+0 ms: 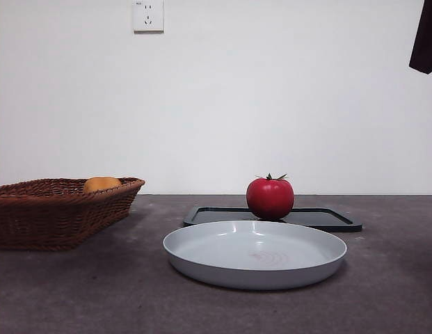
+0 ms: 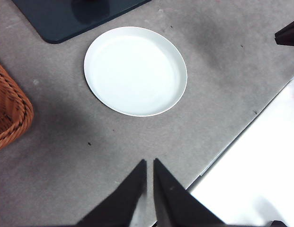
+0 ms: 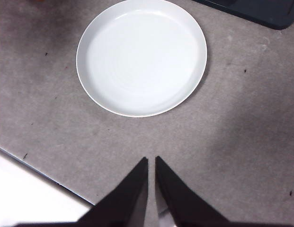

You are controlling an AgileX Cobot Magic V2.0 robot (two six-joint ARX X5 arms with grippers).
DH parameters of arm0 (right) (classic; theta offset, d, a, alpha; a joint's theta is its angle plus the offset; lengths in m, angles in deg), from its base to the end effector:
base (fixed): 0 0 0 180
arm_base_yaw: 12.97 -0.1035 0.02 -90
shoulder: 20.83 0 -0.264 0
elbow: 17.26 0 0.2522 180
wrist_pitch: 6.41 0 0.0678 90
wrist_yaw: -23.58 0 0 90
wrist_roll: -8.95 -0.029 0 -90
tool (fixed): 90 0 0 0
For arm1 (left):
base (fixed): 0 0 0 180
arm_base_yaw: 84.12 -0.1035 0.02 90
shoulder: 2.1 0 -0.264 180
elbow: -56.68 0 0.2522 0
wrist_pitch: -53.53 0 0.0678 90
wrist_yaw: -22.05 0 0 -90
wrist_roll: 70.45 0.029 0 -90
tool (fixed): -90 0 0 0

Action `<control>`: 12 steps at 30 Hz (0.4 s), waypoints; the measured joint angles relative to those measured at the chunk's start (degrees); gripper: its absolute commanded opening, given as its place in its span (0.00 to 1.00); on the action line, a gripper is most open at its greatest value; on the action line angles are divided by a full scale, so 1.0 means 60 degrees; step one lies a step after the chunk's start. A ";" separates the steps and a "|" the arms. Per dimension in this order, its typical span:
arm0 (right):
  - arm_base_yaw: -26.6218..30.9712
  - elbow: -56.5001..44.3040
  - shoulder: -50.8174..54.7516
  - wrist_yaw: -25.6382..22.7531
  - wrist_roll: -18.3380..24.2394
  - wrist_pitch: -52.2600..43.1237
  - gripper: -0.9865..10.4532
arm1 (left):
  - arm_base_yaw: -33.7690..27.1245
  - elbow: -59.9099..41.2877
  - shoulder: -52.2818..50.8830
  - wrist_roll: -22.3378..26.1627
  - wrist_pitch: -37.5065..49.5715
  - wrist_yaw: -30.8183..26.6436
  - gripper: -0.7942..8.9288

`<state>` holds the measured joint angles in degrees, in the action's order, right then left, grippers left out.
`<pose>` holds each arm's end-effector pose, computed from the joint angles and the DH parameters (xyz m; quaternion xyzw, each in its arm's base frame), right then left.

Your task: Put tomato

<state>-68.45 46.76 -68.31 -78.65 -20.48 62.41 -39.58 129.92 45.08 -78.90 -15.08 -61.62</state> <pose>0.0856 0.1136 0.2938 -0.0254 0.4379 0.2271 0.8695 0.0963 -0.0993 0.3426 0.0564 0.3714 -0.3739 0.8480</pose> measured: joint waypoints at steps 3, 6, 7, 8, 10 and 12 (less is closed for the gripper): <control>0.0000 0.0000 0.0000 0.0000 0.0000 0.0000 0.10 | -0.0018 0.0000 0.0000 0.0000 0.0004 0.0000 0.10; 0.0000 0.0000 0.0000 0.0000 0.0000 0.0000 0.10 | -0.0397 0.0000 -0.0044 0.0219 -0.0011 0.0004 0.10; 0.0000 0.0000 0.0000 0.0000 0.0000 0.0000 0.10 | -0.0703 -0.0018 -0.0098 0.0525 0.0029 0.0011 0.10; 0.0000 0.0000 0.0000 0.0000 0.0000 -0.0004 0.10 | -0.1005 -0.0087 -0.0178 0.0750 0.0160 0.0007 0.10; 0.0000 0.0000 0.0000 0.0000 0.0000 -0.0004 0.10 | -0.1825 -0.0393 -0.0430 0.1082 0.0645 0.0007 0.10; 0.0000 0.0000 0.0000 0.0000 0.0000 -0.0004 0.10 | -0.2688 -0.0889 -0.0732 0.1260 0.1373 0.0007 0.10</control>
<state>-68.45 46.76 -68.31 -78.65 -20.48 62.39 -55.71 124.59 40.68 -71.34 -6.84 -61.58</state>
